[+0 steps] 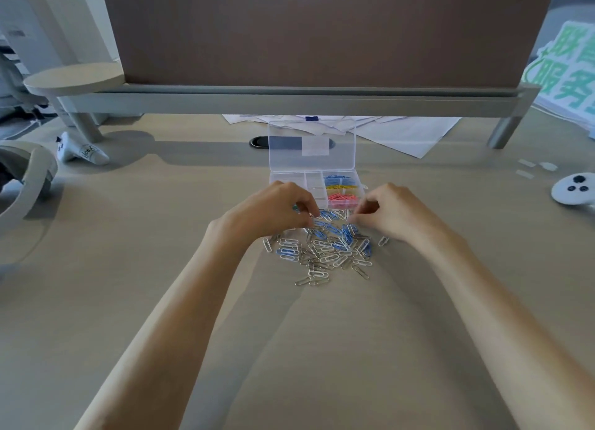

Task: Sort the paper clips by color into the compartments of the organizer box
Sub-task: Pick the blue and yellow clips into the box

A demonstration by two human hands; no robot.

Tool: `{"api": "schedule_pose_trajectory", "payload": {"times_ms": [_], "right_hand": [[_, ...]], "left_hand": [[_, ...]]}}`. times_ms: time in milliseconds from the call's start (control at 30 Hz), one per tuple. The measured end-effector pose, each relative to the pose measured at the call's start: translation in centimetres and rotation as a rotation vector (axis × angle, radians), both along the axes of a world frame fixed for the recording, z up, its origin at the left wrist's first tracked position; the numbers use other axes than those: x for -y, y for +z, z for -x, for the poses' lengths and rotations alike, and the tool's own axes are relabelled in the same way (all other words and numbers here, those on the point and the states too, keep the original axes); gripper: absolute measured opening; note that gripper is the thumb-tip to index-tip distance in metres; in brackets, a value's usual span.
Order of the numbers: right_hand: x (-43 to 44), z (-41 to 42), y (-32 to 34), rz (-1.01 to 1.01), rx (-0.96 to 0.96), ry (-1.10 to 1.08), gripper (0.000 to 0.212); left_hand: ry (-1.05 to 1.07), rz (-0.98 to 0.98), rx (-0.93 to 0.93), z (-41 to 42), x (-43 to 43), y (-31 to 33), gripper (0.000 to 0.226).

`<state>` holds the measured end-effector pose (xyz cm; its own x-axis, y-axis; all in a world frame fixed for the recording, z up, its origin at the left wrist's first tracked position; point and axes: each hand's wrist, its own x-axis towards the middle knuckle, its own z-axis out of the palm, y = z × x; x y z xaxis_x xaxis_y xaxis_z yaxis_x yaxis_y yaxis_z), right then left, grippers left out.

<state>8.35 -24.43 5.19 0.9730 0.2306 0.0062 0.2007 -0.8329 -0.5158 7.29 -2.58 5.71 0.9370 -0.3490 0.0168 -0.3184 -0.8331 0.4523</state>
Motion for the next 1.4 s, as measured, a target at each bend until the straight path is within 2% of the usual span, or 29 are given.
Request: {"api": "schedule_pose_trajectory", "payload": {"times_ms": [167, 567, 867, 1067, 1167, 1267, 1400], "right_hand": [[-0.5, 1.5, -1.5, 0.070, 0.008, -0.028, 0.034], [0.0, 2.8, -3.4, 0.009, 0.208, -0.018, 0.006], [-0.1, 2.3, -3.8, -0.083, 0.296, -0.026, 0.012], [-0.8, 1.7, -3.9, -0.102, 0.222, -0.039, 0.014], [-0.4, 1.5, -4.0, -0.067, 0.246, -0.055, 0.012], [-0.1, 1.2, -4.2, -0.061, 0.291, -0.066, 0.013], [0.0, 1.1, -4.4, -0.097, 0.258, -0.038, 0.013]], "left_hand": [[0.020, -0.050, -0.022, 0.2, -0.4, -0.4, 0.011], [-0.017, -0.085, -0.079, 0.2, -0.1, -1.1, 0.017], [0.015, -0.092, -0.035, 0.4, 0.0, -1.0, 0.007], [0.064, -0.164, 0.028, 0.7, -0.3, -0.8, 0.008], [0.065, -0.187, 0.043, 0.7, -0.4, -0.7, 0.010], [0.055, -0.160, 0.057, 0.6, -0.4, -0.8, 0.012], [-0.007, -0.095, 0.062, 0.5, -0.1, -1.1, 0.015]]}}
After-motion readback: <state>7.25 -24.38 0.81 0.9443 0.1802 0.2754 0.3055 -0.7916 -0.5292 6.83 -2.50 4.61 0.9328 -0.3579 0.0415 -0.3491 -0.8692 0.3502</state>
